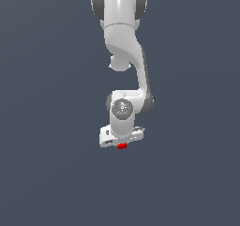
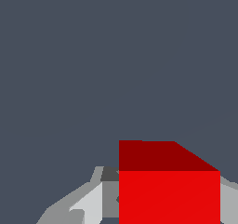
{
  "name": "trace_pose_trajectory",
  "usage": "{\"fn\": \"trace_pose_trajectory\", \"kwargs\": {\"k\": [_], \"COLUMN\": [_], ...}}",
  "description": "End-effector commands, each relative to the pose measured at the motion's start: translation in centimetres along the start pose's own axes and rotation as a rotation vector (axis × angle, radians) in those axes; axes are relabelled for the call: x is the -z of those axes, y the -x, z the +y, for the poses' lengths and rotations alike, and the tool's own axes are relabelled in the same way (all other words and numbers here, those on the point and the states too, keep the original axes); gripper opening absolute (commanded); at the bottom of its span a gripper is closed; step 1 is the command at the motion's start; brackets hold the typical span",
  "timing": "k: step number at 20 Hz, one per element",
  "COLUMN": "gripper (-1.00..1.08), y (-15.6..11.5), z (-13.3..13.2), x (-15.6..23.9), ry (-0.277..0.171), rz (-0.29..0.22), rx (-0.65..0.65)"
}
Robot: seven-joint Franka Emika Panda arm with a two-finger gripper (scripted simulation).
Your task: Pick up the red cube and move it to a goal position.
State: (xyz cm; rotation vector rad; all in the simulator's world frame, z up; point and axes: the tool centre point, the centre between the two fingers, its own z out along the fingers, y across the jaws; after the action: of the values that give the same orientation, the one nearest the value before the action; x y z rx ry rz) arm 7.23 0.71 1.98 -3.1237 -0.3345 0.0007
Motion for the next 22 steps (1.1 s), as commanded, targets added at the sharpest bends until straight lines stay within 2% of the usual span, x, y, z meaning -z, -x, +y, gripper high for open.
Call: {"fn": "trace_pose_trajectory", "kwargs": {"k": [1,12,22], "gripper": [-1.0,-1.0,-1.0], "y": [0.0,0.3,1.8], "z": [0.0,0.1,0.7], "x": [0.0,1.6,8.4], "ry": [0.0,0.0,0.0], "rz": [0.0,0.0,0.0], "rx": [0.0,0.0,0.0]}}
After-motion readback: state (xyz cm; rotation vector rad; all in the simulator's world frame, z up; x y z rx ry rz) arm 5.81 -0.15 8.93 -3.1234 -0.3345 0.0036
